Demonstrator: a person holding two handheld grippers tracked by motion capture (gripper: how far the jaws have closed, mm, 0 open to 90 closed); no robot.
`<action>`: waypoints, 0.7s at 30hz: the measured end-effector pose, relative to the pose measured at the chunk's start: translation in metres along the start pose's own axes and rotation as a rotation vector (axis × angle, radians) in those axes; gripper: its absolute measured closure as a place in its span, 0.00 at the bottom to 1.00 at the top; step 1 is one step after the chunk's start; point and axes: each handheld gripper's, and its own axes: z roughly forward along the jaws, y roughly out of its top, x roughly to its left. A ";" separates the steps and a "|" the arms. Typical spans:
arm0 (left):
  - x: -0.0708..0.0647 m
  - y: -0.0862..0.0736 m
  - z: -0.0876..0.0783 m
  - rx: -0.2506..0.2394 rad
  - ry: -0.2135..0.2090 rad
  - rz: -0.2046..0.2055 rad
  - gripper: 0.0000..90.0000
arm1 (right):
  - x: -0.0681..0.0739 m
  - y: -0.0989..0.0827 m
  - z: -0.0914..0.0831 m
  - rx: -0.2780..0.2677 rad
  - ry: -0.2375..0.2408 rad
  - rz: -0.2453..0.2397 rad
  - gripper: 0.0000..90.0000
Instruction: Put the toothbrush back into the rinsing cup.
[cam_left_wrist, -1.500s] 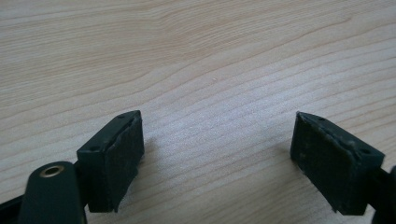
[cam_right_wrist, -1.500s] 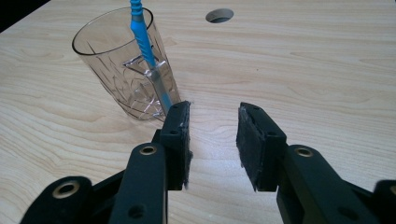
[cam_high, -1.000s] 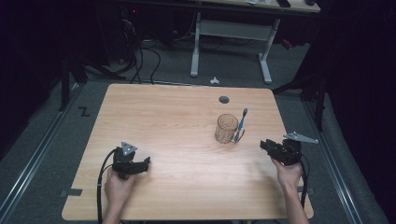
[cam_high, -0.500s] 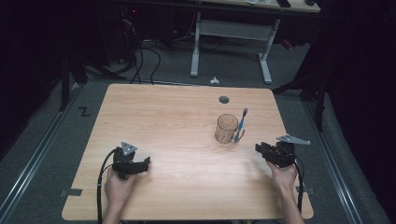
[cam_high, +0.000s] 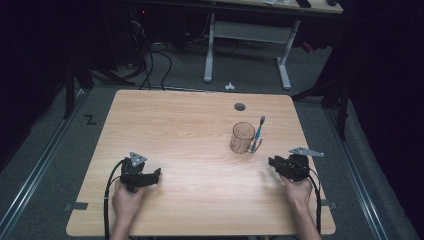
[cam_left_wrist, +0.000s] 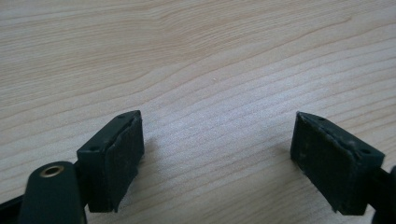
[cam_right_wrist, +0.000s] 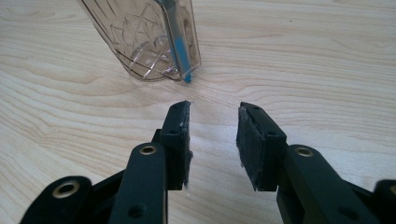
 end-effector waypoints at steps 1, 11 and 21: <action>0.000 0.000 0.000 0.000 0.000 0.000 0.20 | 0.000 0.000 0.001 -0.001 0.003 -0.005 0.72; 0.000 0.000 0.000 0.000 0.000 0.000 0.20 | 0.006 -0.005 0.015 0.016 -0.008 -0.023 0.72; 0.000 0.000 0.000 0.000 0.000 0.000 0.20 | 0.008 -0.013 0.025 0.040 -0.034 -0.044 0.71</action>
